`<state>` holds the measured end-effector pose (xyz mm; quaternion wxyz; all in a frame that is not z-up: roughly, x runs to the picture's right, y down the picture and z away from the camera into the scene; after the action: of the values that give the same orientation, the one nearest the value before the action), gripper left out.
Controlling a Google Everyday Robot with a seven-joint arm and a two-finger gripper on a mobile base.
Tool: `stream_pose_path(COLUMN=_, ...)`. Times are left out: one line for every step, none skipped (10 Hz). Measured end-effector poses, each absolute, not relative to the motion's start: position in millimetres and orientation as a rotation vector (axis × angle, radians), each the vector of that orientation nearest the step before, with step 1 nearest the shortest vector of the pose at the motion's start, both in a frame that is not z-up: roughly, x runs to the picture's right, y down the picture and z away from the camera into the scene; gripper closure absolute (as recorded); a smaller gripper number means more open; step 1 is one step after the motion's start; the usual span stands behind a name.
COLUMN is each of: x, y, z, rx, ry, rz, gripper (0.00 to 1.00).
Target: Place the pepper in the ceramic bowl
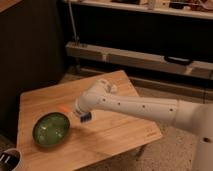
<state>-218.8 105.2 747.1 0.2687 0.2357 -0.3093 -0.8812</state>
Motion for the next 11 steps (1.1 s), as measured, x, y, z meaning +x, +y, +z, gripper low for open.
stream_pose_path(x=-250, y=101, z=750, rx=0.676, ry=-0.872, rz=-2.387, gripper=0.52)
stream_pose_path(x=-271, y=99, z=752, rx=0.703, ry=-0.901, rz=-2.393, gripper=0.44)
stream_pose_path(x=-297, y=100, z=754, rx=0.737, ry=-0.939, rz=-2.403, gripper=0.33)
stream_pose_path(x=-319, y=104, z=754, rx=0.761, ry=-0.972, rz=-2.417, gripper=0.25)
stream_pose_path(x=-336, y=107, z=755, rx=0.769, ry=-0.998, rz=-2.437, gripper=0.2)
stream_pose_path(x=-345, y=109, z=755, rx=0.768, ry=-1.009, rz=-2.452, gripper=0.2)
stream_pose_path(x=-349, y=112, z=755, rx=0.755, ry=-1.015, rz=-2.474, gripper=0.2)
stream_pose_path(x=-347, y=115, z=755, rx=0.724, ry=-1.015, rz=-2.491, gripper=0.2)
stream_pose_path(x=-341, y=118, z=755, rx=0.696, ry=-1.014, rz=-2.501, gripper=0.2)
stream_pose_path(x=-327, y=123, z=754, rx=0.658, ry=-1.01, rz=-2.508, gripper=0.2)
stream_pose_path(x=-305, y=131, z=752, rx=0.619, ry=-1.005, rz=-2.508, gripper=0.2)
